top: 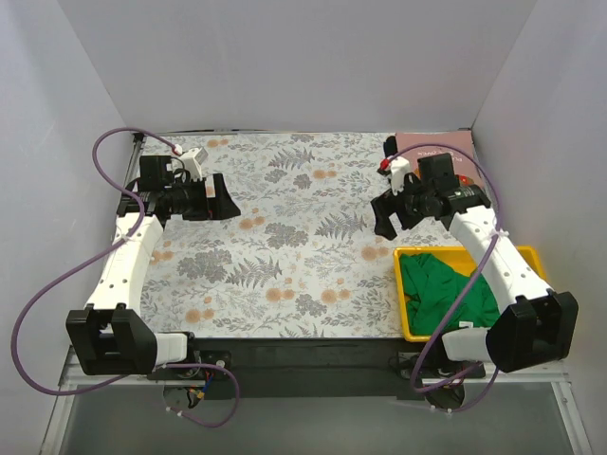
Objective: Fold and stack the t-shirts
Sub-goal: Grab the tshirt from the pile
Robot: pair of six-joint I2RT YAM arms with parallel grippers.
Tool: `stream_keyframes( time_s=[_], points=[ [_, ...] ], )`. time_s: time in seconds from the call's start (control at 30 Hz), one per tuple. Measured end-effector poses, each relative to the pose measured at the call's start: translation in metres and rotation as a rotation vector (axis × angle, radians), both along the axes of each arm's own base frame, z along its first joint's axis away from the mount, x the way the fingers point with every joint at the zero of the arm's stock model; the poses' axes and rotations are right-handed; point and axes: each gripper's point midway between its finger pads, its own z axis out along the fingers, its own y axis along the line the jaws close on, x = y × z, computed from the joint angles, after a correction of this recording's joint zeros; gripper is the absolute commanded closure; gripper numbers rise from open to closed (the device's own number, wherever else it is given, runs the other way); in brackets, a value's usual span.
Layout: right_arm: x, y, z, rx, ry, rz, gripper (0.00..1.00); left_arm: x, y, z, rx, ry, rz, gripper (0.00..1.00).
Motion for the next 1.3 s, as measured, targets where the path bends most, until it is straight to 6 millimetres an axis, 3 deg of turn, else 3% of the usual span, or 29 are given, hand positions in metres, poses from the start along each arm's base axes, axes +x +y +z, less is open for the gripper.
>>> stream_keyframes(
  time_s=[0.13,0.27,0.4,0.5,0.63,0.8,0.97,1.03,1.1,1.13,1.2,1.23,1.3],
  points=[
    [0.005,-0.017,0.018,-0.018,0.016,0.030,0.02,-0.001,0.001,0.003,0.012,-0.003,-0.013,0.10],
    [0.006,-0.079,0.033,-0.080,0.025,-0.047,0.02,0.000,0.001,0.006,0.022,-0.019,-0.025,0.10],
    [-0.017,-0.144,0.015,-0.165,0.114,-0.130,0.02,0.000,0.000,0.004,0.018,-0.014,-0.039,0.10],
    [-0.047,-0.167,-0.016,-0.215,0.228,-0.133,0.02,0.000,-0.002,0.000,0.010,0.002,-0.050,0.10],
    [-0.085,-0.181,-0.051,-0.221,0.378,-0.138,0.02,0.000,-0.004,-0.005,0.002,0.024,-0.063,0.10],
    [-0.103,-0.186,-0.089,-0.222,0.465,-0.143,0.02,-0.002,-0.004,-0.006,0.001,0.031,-0.070,0.10],
    [-0.135,-0.183,-0.140,-0.245,0.570,-0.133,0.02,-0.002,-0.004,-0.006,0.004,0.027,-0.073,0.10],
    [-0.144,-0.184,-0.151,-0.266,0.584,-0.136,0.02,-0.002,-0.004,-0.006,0.004,0.025,-0.074,0.10],
    [-0.144,-0.184,-0.153,-0.280,0.562,-0.144,0.13,-0.002,-0.004,-0.006,0.004,0.025,-0.074,0.10],
    [-0.144,-0.185,-0.154,-0.290,0.548,-0.149,0.33,-0.002,-0.004,-0.006,0.004,0.025,-0.074,0.10],
    [-0.141,-0.189,-0.155,-0.310,0.523,-0.159,0.63,-0.002,-0.004,-0.005,0.004,0.025,-0.074,0.10],
    [-0.138,-0.192,-0.156,-0.320,0.512,-0.162,0.98,-0.002,-0.004,-0.005,0.004,0.024,-0.075,0.10],
    [-0.135,-0.191,-0.151,-0.309,0.506,-0.176,0.99,-0.002,-0.005,-0.005,0.000,0.025,-0.077,0.10]
  ],
)
